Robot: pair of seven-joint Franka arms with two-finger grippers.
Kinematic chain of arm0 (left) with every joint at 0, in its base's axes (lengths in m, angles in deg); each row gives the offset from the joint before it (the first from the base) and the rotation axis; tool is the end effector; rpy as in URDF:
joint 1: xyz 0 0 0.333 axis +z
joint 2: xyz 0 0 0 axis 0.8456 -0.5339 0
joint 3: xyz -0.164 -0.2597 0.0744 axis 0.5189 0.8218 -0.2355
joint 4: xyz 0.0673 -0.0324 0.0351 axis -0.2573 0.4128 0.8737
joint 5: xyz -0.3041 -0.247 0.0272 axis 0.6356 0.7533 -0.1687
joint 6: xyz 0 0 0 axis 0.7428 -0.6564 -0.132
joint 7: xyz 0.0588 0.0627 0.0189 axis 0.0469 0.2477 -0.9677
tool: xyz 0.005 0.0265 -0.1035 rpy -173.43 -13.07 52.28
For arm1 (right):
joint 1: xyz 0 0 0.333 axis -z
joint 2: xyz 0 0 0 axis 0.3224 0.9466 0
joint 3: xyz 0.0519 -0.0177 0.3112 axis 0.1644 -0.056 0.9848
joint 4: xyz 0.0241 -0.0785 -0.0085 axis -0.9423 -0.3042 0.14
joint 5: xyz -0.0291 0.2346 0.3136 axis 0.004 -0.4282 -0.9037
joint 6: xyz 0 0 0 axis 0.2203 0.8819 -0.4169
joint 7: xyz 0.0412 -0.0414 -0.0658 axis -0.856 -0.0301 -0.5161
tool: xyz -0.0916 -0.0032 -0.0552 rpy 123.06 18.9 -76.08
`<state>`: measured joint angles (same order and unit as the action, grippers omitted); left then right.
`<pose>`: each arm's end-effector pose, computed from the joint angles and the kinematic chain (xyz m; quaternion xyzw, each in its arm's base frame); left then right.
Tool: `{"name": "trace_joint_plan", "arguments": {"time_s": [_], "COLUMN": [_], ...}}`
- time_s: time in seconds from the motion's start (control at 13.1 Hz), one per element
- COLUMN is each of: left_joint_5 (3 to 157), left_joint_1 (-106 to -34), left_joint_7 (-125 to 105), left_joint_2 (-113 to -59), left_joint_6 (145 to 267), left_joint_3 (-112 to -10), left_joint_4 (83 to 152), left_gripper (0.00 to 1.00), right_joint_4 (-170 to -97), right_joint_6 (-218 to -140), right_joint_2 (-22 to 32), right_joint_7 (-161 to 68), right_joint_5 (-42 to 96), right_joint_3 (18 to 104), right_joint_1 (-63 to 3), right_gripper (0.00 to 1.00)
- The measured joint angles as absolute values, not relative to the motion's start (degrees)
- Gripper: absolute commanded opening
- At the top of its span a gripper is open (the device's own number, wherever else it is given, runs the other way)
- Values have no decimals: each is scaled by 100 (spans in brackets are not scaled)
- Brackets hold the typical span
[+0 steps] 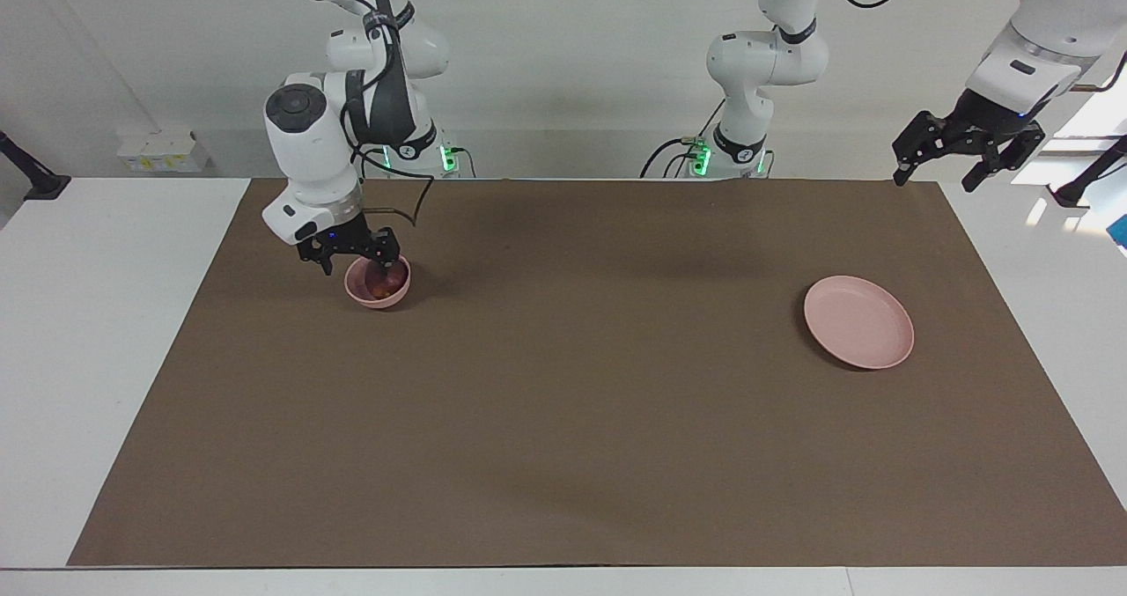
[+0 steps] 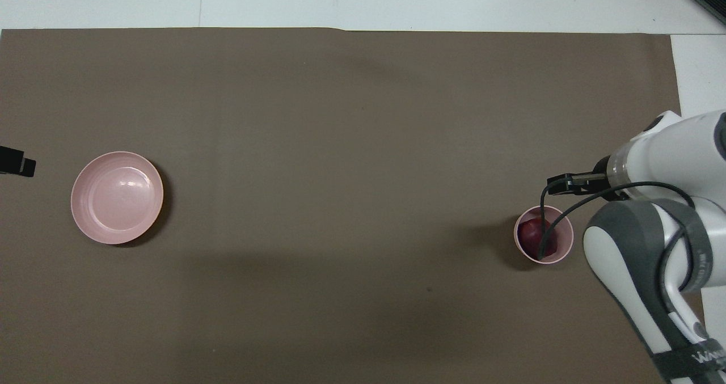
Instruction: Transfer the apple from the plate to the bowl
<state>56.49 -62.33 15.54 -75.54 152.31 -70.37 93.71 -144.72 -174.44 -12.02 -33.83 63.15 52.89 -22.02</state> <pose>0.5402 0.0135 0.6646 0.9970 -0.0752 0.0052 0.0156 0.5458 0.0166 0.4738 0.9990 -0.0030 0.0048 0.0433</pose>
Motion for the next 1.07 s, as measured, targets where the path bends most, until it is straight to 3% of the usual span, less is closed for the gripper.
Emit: {"name": "trace_joint_plan", "arguments": {"time_s": [0.76,1.07], "left_joint_5": [5648,5648], "left_joint_1": [-6111,-6111], "left_joint_7": [1556,1556], "left_joint_2": [-7553,-7553], "left_joint_6": [15226,15224], "left_joint_3": [-7032,-7032], "left_joint_4": [9377,9382], "left_gripper": [100,100], "right_joint_4": [-12262,-11998], "right_joint_6": [-15164,-14951], "right_joint_2": [-1020,-967], "right_joint_7": [-3381,-3381], "right_joint_5": [5911,5896], "right_joint_3": [5287,5293], "right_joint_1": [-2003,-2001], "right_gripper": [100,100]}}
